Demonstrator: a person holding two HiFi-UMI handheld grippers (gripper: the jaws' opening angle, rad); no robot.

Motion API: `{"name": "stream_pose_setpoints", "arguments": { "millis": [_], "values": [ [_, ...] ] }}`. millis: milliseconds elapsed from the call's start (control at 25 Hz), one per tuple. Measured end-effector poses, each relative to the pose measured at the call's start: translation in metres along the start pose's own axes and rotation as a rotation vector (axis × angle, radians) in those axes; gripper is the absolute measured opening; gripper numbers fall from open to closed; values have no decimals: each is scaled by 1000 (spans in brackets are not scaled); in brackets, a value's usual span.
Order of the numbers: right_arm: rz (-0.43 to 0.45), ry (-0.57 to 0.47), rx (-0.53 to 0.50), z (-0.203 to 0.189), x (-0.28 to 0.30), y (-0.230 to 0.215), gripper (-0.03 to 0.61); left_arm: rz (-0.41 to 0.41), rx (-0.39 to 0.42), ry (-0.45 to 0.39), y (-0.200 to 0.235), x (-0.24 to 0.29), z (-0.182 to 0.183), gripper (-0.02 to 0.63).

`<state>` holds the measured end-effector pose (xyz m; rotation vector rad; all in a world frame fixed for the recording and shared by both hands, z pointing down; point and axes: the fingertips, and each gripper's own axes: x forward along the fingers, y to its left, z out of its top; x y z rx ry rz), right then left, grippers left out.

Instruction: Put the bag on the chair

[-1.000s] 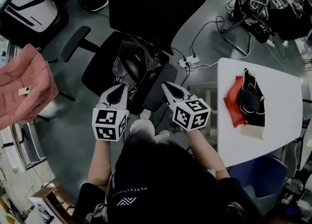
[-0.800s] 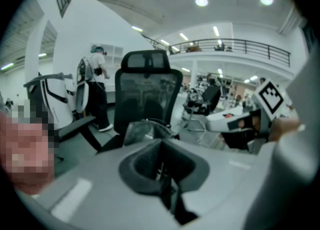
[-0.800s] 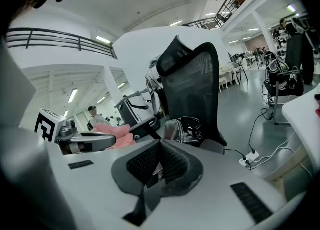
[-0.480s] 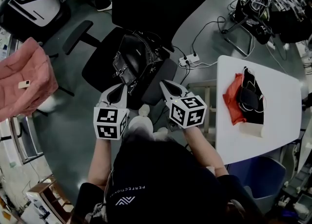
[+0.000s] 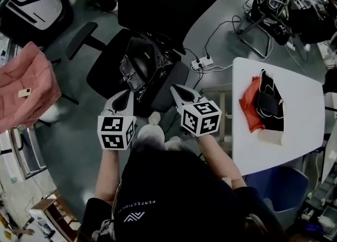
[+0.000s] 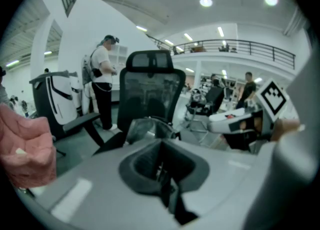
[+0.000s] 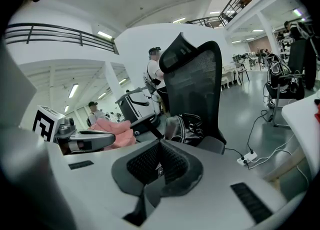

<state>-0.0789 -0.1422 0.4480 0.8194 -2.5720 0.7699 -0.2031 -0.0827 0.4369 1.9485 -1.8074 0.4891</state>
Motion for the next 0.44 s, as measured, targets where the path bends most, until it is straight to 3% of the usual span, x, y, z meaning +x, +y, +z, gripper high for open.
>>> {"name": "stream_pose_setpoints", "arguments": {
  "millis": [440],
  "values": [
    [-7,11,10,2,8,-4,-2,-9,7,32,6,12,1,9]
  ]
}}
